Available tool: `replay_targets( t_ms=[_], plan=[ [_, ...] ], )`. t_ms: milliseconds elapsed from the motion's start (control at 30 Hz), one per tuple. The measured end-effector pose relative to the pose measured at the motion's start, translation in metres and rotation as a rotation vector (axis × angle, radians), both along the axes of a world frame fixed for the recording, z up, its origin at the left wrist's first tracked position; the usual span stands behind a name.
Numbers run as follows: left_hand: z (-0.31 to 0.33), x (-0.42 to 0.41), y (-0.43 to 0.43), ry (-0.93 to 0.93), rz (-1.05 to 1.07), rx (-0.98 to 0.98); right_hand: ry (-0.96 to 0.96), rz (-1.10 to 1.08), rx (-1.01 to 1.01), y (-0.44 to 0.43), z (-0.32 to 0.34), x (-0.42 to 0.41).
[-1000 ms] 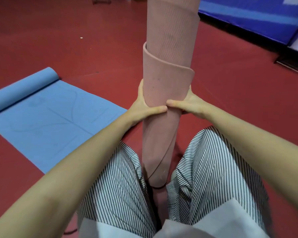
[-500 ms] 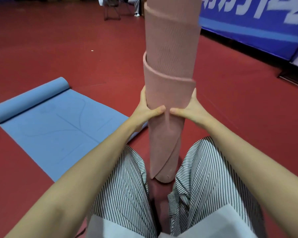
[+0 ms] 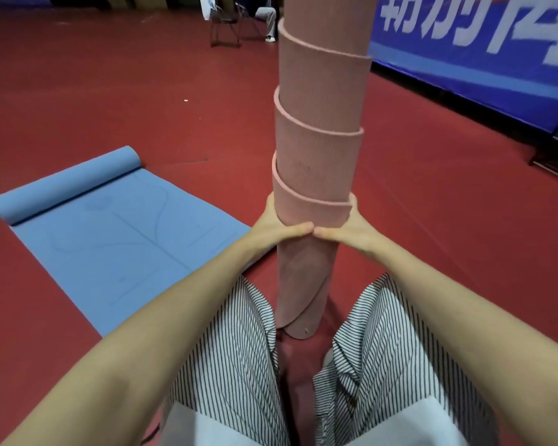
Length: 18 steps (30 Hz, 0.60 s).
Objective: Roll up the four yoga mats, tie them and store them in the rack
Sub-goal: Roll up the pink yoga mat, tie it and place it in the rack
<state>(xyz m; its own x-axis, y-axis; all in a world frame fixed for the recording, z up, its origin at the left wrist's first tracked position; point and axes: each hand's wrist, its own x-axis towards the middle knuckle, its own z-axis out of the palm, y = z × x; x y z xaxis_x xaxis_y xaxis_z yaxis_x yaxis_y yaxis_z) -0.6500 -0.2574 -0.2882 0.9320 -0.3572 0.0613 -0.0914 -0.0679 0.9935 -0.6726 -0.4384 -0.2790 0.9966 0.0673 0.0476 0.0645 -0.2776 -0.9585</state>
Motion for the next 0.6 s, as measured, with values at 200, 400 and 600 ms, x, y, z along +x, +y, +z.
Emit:
replay_targets(
  t_ms=[200, 400, 600],
  plan=[
    [0.055, 0.010, -0.004, -0.045, -0.011, -0.056, -0.129, -0.123, 0.088, 0.005, 0.040, 0.014],
    [0.039, 0.004, -0.006, 0.017, 0.006, -0.081, -0.111, -0.072, 0.066, 0.002, 0.027, 0.005],
    [0.037, -0.004, -0.003, 0.021, 0.076, -0.269, -0.026, -0.091, 0.231, 0.023, 0.047, 0.004]
  ],
)
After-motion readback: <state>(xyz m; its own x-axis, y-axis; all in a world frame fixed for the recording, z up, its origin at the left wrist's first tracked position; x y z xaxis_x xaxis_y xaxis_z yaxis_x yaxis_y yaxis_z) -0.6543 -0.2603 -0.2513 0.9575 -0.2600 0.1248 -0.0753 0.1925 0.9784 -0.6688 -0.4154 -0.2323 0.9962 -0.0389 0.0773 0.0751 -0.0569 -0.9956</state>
